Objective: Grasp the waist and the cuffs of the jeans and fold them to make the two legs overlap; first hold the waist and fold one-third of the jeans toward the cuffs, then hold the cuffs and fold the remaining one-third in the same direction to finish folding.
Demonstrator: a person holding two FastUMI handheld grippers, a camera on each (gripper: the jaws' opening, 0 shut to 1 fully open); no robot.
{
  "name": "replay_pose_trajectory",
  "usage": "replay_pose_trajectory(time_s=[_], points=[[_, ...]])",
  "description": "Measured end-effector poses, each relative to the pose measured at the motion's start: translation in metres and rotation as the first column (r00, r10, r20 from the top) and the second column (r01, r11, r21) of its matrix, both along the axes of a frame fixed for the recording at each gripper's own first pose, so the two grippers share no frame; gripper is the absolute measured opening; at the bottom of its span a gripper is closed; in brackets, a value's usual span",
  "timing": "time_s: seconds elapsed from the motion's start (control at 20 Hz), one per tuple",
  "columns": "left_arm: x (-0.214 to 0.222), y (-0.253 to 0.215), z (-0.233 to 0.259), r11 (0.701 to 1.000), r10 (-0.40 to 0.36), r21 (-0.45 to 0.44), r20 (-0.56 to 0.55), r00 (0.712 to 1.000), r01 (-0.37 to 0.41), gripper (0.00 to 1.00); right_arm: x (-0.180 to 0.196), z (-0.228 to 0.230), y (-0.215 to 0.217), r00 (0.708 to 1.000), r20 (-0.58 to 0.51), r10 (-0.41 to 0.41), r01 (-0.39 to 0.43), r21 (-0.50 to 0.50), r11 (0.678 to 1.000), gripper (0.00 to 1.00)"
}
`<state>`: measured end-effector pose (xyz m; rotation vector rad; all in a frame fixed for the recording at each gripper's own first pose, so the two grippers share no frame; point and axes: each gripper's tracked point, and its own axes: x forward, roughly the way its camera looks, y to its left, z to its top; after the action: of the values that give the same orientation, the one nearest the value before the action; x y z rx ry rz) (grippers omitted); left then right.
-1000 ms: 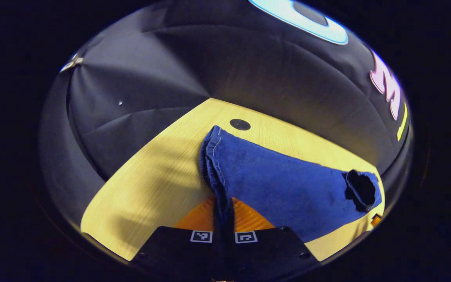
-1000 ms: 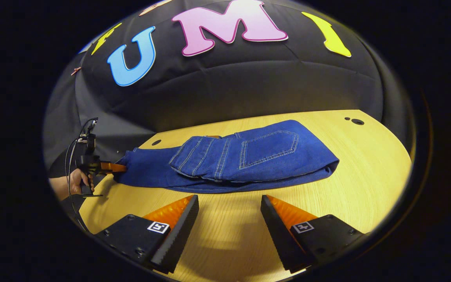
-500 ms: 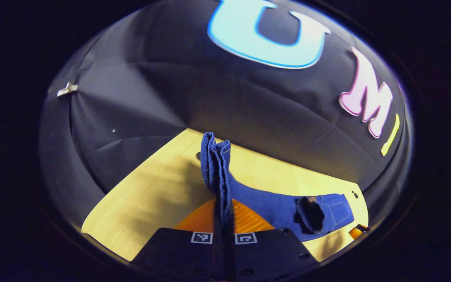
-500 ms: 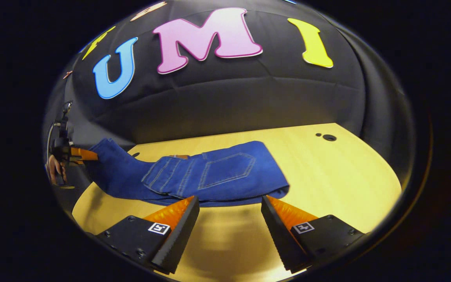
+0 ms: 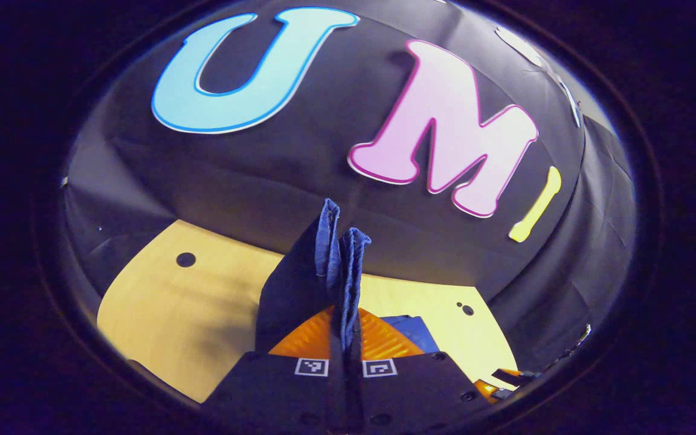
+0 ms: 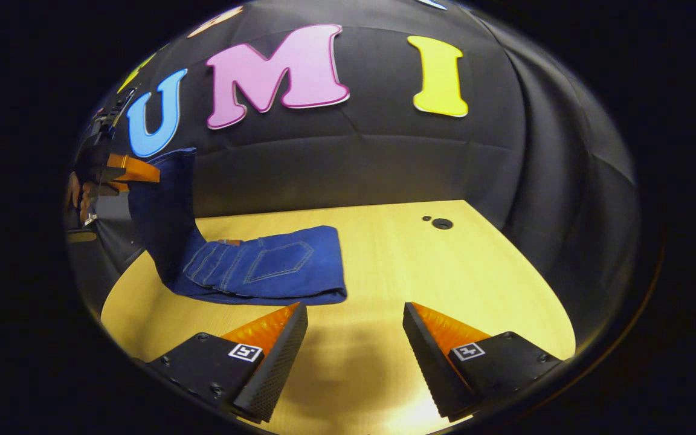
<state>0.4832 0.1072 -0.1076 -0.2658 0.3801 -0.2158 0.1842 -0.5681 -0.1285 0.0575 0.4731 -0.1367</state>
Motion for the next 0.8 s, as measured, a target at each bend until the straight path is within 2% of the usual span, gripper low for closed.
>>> replay_pose_trajectory(time_s=[0.25, 0.45, 0.5, 0.6, 0.65, 0.7, 0.75, 0.8], points=[[0.012, -0.108, -0.060, 0.991, -0.132, 0.012, -0.122, 0.984, 0.135, 0.06, -0.012, 0.010, -0.035, 0.998, 0.005, -0.058, 0.058, -0.005, 0.998, 0.97], [0.022, -0.152, -0.145, 0.972, -0.166, 0.120, -0.247, 0.955, 0.201, 0.09, -0.025, 0.005, -0.047, 0.995, -0.001, -0.099, 0.099, 0.013, 0.995, 0.97], [0.024, -0.161, -0.157, 0.968, -0.181, 0.125, -0.261, 0.948, 0.219, 0.10, -0.031, 0.001, -0.047, 0.994, -0.009, -0.108, 0.108, 0.023, 0.994, 0.97], [0.024, -0.177, -0.171, 0.967, -0.215, 0.072, -0.277, 0.937, 0.243, 0.16, -0.040, -0.005, -0.046, 0.993, -0.029, -0.117, 0.118, 0.034, 0.992, 0.97], [0.024, -0.186, -0.174, 0.966, -0.238, 0.030, -0.274, 0.932, 0.256, 0.26, -0.051, -0.006, -0.048, 0.992, -0.037, -0.120, 0.122, 0.033, 0.992, 0.97], [0.021, -0.193, -0.175, 0.963, -0.263, -0.019, -0.271, 0.926, 0.268, 0.26, -0.050, -0.008, -0.044, 0.991, -0.040, -0.128, 0.130, 0.034, 0.991, 0.97], [0.013, -0.197, -0.168, 0.958, -0.288, -0.066, -0.267, 0.920, 0.280, 0.53, -0.052, -0.008, -0.043, 0.990, -0.041, -0.133, 0.134, 0.036, 0.990, 0.97], [0.008, -0.200, -0.161, 0.953, -0.303, -0.100, -0.257, 0.918, 0.286, 0.66, -0.054, -0.006, -0.042, 0.990, -0.039, -0.137, 0.138, 0.039, 0.990, 0.97]])
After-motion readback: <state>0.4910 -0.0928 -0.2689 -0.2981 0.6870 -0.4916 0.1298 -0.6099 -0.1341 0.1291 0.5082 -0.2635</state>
